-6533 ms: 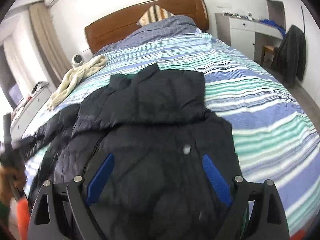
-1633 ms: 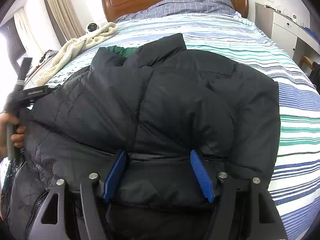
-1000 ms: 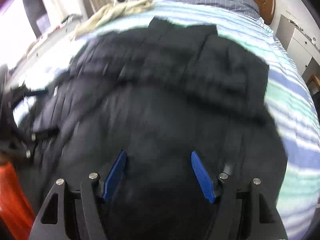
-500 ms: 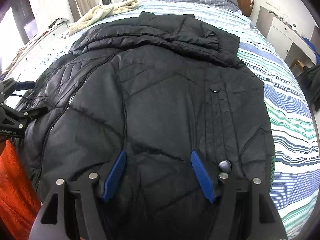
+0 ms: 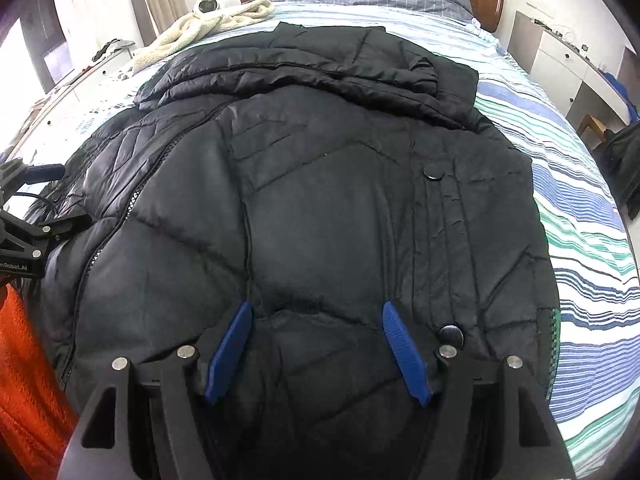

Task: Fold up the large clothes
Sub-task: 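Release the fabric and smooth the folded jacket with both tools, then grasp the jacket hem edge with both tools and lift it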

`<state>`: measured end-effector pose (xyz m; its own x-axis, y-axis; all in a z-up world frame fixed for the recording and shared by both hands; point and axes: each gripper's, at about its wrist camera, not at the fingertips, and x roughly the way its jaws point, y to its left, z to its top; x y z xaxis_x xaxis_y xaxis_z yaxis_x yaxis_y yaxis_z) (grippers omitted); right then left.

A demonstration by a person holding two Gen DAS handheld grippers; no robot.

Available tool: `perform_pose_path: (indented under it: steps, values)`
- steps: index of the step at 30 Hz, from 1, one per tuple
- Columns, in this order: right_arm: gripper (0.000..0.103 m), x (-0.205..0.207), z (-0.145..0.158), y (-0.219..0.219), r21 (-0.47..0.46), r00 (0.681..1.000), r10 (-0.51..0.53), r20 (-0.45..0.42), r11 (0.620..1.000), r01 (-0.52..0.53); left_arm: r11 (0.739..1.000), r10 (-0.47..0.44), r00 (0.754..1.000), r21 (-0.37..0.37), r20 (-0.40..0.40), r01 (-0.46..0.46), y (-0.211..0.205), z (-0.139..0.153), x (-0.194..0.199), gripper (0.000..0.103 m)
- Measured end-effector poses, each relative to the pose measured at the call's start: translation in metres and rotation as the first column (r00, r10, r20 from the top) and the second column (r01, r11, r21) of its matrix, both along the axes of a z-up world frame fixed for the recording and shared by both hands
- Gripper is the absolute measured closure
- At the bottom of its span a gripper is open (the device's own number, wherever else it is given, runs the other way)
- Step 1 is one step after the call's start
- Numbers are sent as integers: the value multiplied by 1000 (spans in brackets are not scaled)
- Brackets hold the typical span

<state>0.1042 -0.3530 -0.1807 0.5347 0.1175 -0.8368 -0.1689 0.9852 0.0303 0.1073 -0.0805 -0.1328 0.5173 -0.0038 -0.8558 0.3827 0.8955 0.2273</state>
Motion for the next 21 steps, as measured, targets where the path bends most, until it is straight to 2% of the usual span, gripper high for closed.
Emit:
perform_pose_path:
  steps: [5, 13, 16, 19, 21]
  values:
    - [33, -1, 0, -1, 6, 1000, 1, 9, 1000, -1, 998, 54, 998, 16, -14, -53, 33, 9, -18, 2]
    - [33, -1, 0, -1, 0, 1000, 0, 5, 1000, 0, 975, 212, 977, 78, -18, -210, 130, 35, -65, 2]
    - [33, -1, 3, 2, -22, 1000, -6, -12, 1000, 6, 966, 256, 967, 25, 2, -256, 153, 52, -71, 2]
    - [33, -4, 10, 6, -52, 1000, -6, -24, 999, 4, 959, 272, 962, -95, 37, -267, 161, 68, -68, 2]
    - [33, -13, 24, 6, -45, 1000, 11, 1, 999, -11, 951, 277, 960, -154, 40, -268, 161, 69, -63, 2]
